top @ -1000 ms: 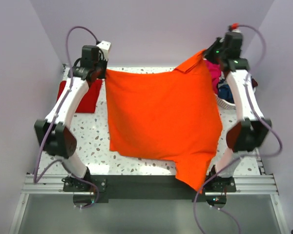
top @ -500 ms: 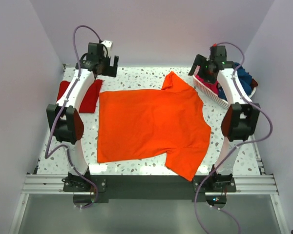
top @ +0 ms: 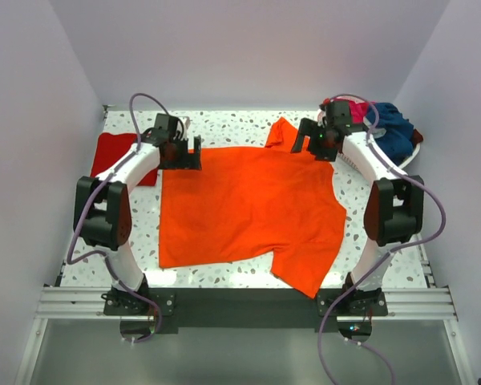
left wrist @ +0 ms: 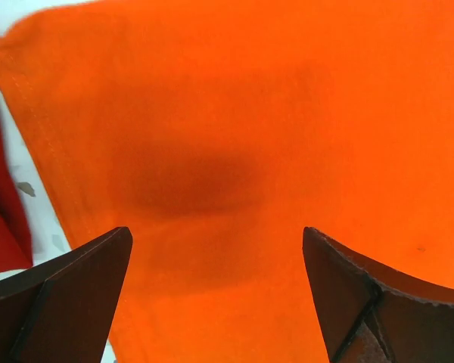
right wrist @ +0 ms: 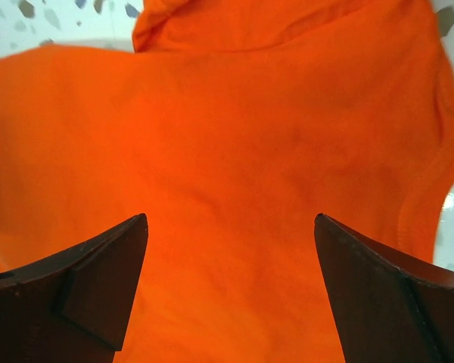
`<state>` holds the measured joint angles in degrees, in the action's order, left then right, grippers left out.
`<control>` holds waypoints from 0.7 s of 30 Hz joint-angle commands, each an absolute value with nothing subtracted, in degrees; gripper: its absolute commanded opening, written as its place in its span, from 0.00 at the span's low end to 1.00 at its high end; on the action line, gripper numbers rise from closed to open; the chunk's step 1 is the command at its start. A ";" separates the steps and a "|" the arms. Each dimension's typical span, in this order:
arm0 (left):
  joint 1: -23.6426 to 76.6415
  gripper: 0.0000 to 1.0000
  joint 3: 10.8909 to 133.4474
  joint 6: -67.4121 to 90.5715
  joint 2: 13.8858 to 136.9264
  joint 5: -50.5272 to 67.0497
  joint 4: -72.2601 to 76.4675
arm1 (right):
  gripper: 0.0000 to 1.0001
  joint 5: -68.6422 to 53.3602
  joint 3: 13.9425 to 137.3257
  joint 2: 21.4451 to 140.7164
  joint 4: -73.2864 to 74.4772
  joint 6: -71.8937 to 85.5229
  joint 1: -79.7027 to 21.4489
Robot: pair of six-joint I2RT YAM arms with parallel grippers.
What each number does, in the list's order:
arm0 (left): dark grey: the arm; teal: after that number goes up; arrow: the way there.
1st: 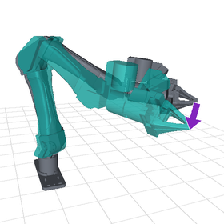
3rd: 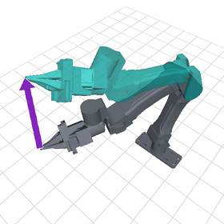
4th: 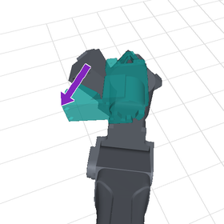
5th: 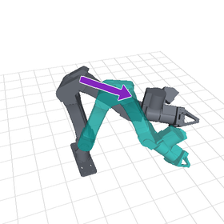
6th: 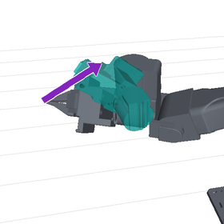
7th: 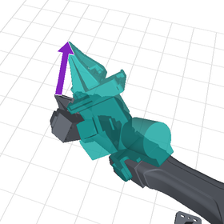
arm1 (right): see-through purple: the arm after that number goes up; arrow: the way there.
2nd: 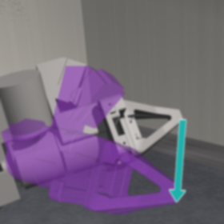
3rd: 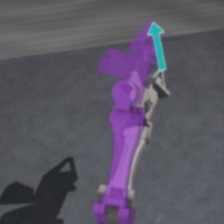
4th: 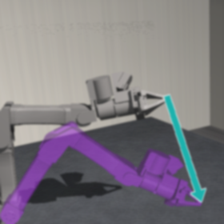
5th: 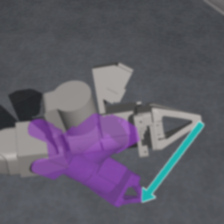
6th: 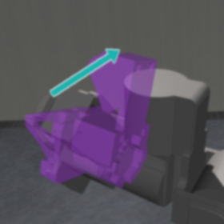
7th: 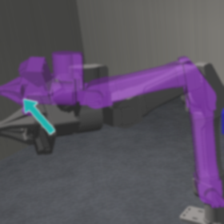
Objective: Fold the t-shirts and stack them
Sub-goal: Flatten the tshirt out
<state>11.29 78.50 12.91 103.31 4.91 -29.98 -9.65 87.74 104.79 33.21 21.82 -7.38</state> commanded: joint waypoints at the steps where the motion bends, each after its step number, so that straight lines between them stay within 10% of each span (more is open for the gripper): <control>1: 11.25 1.00 77.61 16.70 103.27 7.30 -25.40 | 0.94 -10.99 87.28 106.96 30.06 22.59 -7.47; 21: 11.08 1.00 78.74 19.51 115.66 8.09 -24.61 | 0.93 -3.96 88.50 120.14 32.61 21.45 -7.56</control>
<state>11.29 77.34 18.52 112.68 7.25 -25.69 -6.57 87.26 118.45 32.58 21.93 -7.70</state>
